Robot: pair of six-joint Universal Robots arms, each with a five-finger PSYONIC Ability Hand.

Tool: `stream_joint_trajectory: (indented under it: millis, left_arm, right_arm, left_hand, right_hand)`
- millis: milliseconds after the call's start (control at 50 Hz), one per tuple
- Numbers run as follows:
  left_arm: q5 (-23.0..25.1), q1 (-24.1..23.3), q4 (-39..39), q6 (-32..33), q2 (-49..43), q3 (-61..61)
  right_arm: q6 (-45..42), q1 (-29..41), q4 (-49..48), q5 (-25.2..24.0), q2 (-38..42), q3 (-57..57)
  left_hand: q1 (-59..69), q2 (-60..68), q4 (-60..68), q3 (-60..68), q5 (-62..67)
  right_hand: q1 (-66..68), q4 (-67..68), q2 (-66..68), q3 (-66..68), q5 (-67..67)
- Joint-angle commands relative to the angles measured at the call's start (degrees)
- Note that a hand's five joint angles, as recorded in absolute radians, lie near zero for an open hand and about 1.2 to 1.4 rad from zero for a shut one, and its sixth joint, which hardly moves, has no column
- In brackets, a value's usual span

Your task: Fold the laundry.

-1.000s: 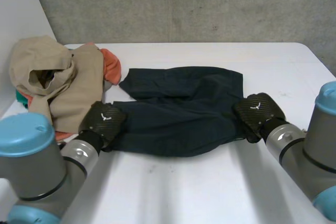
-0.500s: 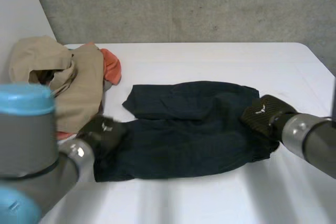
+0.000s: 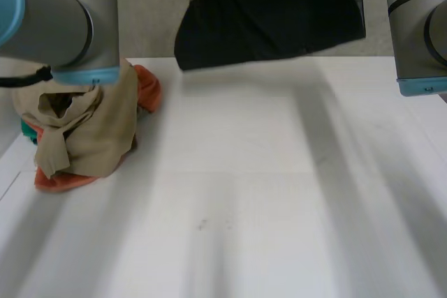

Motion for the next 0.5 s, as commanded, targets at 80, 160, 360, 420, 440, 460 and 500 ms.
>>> stream_joint_trajectory:
  millis: [80, 160, 360, 420, 440, 460, 500]
  left_arm:
    - [0.29, -0.8, -5.85, -0.37, 4.32, -22.83]
    - [0.73, -1.5, -6.03, -0.37, 3.36, -31.36]
    - [-0.15, -2.91, -11.98, -0.02, -2.28, -42.87]
    - [-0.24, -3.52, -16.47, 0.07, 1.05, -44.73]
    - [-0.5, -3.87, -19.7, -0.02, 3.85, -45.95]
    - [-0.67, -3.97, -21.48, -0.1, 5.36, -46.48]
    - [-1.11, -4.05, -24.82, -0.19, 8.35, -47.98]
  right_arm:
    - [0.08, 0.06, 11.55, -0.98, 2.38, 6.59]
    - [-0.36, 0.15, 16.21, -1.42, 6.86, 10.63]
    - [-2.29, 0.06, 26.74, -0.9, 13.2, 18.1]
    - [-2.38, -0.11, 30.62, -0.9, 12.15, 20.04]
    - [-2.38, -0.38, 33.24, -0.98, 11.01, 21.17]
    - [-2.38, -0.38, 34.75, -0.98, 10.13, 21.71]
    - [-2.47, -0.47, 37.74, -1.16, 8.11, 22.76]
  left_hand:
    - [15.09, 11.56, 11.36, 11.99, 14.43]
    - [15.09, 11.56, 11.36, 11.99, 14.43]
    - [15.09, 11.56, 11.36, 11.99, 14.43]
    - [15.09, 11.56, 11.36, 11.99, 14.43]
    - [15.09, 11.56, 11.36, 11.99, 14.43]
    - [15.09, 11.56, 11.36, 11.99, 14.43]
    - [15.09, 11.56, 11.36, 11.99, 14.43]
  right_hand:
    - [25.1, 11.79, 12.94, 12.1, 13.36]
    - [25.1, 11.79, 12.94, 12.1, 13.36]
    - [25.1, 11.79, 12.94, 12.1, 13.36]
    - [25.1, 11.79, 12.94, 12.1, 13.36]
    - [25.1, 11.79, 12.94, 12.1, 13.36]
    - [25.1, 11.79, 12.94, 12.1, 13.36]
    - [25.1, 11.79, 12.94, 12.1, 13.36]
